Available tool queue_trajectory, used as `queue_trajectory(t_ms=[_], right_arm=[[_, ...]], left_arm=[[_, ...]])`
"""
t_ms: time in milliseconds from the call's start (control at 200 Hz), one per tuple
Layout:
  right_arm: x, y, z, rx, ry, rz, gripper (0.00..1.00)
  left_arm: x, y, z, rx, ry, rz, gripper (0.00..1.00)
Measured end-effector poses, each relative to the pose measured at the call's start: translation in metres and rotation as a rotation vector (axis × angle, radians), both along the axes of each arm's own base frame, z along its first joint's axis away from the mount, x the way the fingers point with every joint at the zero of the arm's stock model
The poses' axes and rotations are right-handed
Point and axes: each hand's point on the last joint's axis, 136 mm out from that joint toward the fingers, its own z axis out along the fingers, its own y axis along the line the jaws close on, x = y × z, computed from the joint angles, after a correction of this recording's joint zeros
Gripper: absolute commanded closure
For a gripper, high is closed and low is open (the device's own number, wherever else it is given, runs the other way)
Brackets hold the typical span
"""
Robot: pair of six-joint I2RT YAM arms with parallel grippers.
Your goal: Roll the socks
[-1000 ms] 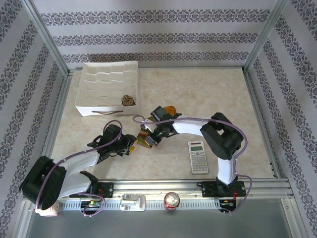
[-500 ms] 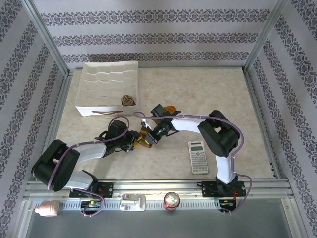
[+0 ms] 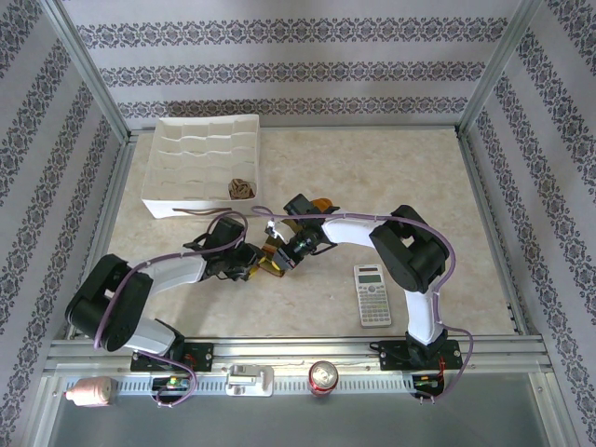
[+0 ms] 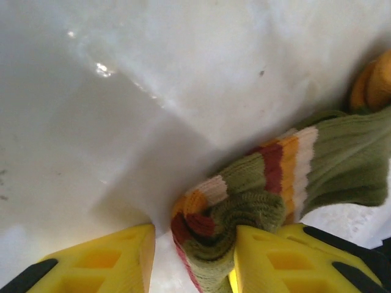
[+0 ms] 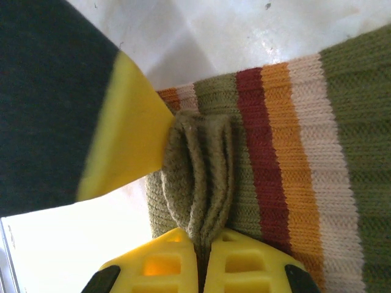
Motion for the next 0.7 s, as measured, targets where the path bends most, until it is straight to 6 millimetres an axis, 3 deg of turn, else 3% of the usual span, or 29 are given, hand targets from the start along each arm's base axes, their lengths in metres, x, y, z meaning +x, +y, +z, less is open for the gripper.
queue_trajectory(t_ms=[165, 235, 355, 490, 630, 699], right_arm=[[0.000, 0.001, 0.000, 0.001, 0.007, -0.001, 1.00], [0.000, 0.001, 0.000, 0.001, 0.009, -0.003, 1.00], [-0.001, 0.001, 0.000, 0.005, 0.011, -0.002, 1.00], [0.002, -0.001, -0.001, 0.009, 0.008, -0.011, 1.00], [0.004, -0.005, 0.000, 0.011, -0.038, -0.008, 0.69], [0.000, -0.008, 0.004, 0.018, -0.091, 0.014, 0.60]], left_arm=[[0.003, -0.003, -0.001, 0.002, 0.018, -0.005, 0.56], [0.003, -0.003, -0.003, 0.000, 0.037, 0.005, 0.68], [0.004, -0.004, -0.009, -0.006, 0.063, 0.023, 1.00], [0.027, -0.016, -0.003, -0.038, 0.018, 0.031, 1.00], [0.024, -0.014, -0.002, -0.042, 0.033, 0.054, 1.00], [0.017, -0.011, -0.002, -0.046, 0.050, 0.068, 1.00]])
